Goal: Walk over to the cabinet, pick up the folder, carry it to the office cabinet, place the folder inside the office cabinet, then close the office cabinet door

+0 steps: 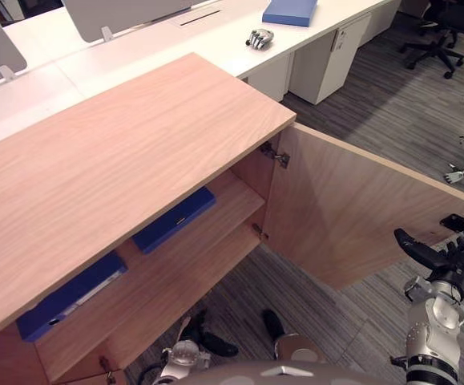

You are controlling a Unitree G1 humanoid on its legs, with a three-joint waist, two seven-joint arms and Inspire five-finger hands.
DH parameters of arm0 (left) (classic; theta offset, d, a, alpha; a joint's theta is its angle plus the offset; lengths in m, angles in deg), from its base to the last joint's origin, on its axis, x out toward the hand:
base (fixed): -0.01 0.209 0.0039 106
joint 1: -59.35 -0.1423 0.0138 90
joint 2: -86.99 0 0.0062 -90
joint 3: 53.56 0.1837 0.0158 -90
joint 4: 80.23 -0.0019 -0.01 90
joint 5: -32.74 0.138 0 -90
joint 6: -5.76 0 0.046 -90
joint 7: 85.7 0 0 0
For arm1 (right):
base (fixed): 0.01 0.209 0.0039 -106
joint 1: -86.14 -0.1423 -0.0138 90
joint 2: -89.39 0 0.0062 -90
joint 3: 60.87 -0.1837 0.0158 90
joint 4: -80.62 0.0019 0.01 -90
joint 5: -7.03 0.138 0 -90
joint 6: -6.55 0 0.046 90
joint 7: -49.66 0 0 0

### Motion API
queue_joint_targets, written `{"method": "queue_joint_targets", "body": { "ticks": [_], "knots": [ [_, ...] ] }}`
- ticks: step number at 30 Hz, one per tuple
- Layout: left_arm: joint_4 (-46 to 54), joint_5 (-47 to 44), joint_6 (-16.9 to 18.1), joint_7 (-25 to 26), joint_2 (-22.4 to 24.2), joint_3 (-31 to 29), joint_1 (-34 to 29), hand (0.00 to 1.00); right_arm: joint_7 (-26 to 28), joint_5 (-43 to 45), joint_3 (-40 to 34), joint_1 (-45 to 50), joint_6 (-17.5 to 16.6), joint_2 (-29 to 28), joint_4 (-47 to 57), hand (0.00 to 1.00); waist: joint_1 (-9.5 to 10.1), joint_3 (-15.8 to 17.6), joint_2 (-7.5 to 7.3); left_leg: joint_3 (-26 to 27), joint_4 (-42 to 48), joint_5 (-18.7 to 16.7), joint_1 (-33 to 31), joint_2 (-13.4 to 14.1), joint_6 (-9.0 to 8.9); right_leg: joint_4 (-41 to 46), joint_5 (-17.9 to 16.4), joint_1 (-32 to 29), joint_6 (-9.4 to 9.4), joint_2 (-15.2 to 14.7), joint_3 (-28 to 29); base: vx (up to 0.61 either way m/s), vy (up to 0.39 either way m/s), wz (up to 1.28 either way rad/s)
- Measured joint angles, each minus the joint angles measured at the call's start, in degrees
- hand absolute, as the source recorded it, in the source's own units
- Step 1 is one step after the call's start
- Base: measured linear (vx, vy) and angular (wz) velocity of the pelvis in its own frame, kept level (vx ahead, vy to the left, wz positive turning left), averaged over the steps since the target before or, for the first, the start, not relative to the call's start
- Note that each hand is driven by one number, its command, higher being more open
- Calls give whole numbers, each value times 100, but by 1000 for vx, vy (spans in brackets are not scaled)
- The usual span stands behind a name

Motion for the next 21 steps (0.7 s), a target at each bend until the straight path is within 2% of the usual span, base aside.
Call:
{"method": "queue_joint_targets", "body": {
  "ticks": [5,10,17,21],
  "knots": [
    [-51,2,6,-4,-119,26,-56,100,90,84,27,-17,0,105,-86,100,-16,1,28,-58,-21,10,-39,-17,20,-50,14,-1,16,-27,-42,27,-21,5],
    [-52,9,38,-19,-171,184,-53,100,185,83,362,-34,-1,229,-175,100,-66,6,31,-276,-34,4,-42,-24,33,-54,16,4,17,-20,-59,28,-30,1],
    [-52,20,44,-66,-228,228,22,100,255,74,625,-36,-1,243,-161,100,-187,38,17,-320,-28,4,-41,-23,35,-92,48,16,16,-14,-53,2,-9,0],
    [-52,119,44,-70,-321,257,98,100,312,72,751,12,0,186,48,100,-234,173,-3,-320,6,-1,-11,-12,43,-256,152,109,11,-12,-6,0,-26,-6]
  ]
}}
